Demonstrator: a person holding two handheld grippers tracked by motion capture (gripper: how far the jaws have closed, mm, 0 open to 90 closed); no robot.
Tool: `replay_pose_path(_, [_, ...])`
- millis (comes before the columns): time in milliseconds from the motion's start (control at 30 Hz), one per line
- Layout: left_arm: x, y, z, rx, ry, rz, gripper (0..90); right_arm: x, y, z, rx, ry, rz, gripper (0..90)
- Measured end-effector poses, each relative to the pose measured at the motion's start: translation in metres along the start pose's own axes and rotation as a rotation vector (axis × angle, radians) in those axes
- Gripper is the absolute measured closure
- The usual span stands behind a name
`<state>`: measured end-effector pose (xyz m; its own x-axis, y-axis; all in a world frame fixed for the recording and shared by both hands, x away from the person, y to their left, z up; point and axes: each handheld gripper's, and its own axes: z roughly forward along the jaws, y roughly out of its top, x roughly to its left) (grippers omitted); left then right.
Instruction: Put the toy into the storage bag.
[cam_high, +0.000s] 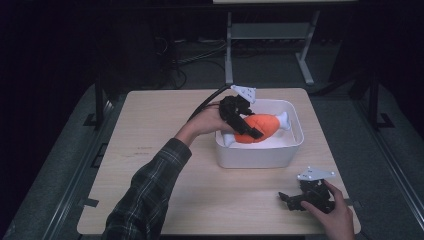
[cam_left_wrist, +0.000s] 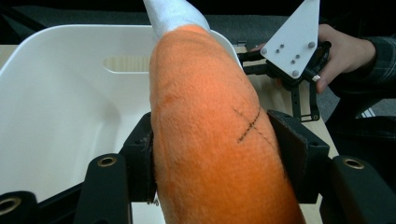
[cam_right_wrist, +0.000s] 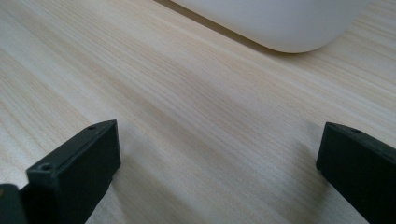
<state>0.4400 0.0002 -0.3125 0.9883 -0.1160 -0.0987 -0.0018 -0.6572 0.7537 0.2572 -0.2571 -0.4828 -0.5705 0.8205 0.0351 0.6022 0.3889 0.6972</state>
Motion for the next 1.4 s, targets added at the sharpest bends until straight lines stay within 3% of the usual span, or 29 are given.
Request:
replay_pose_path(533, [0.002,-0.002,0.01,-0.003,-0.032,-0.003,36.0,0.0,0.0,0.0,0.0,0.0,0.0,0.0])
replay_pose_path(1067, [0.002,0.0,0.001,-0.025,-0.007,-0.01,29.4,0.0,0.0,0.0,0.0,-0.001,0.0,0.0])
replay_pose_path(1333, [-0.01,-0.001,-0.013,-0.041,0.04,-0.037,28.4,0.0,0.0,0.0,0.001,-0.001,0.0,0.0])
replay_pose_path(1400, [-0.015,-0.003,-0.021,-0.051,0.076,-0.046,27.6,0.0,0.0,0.0,0.0,-0.001,-0.001,0.0])
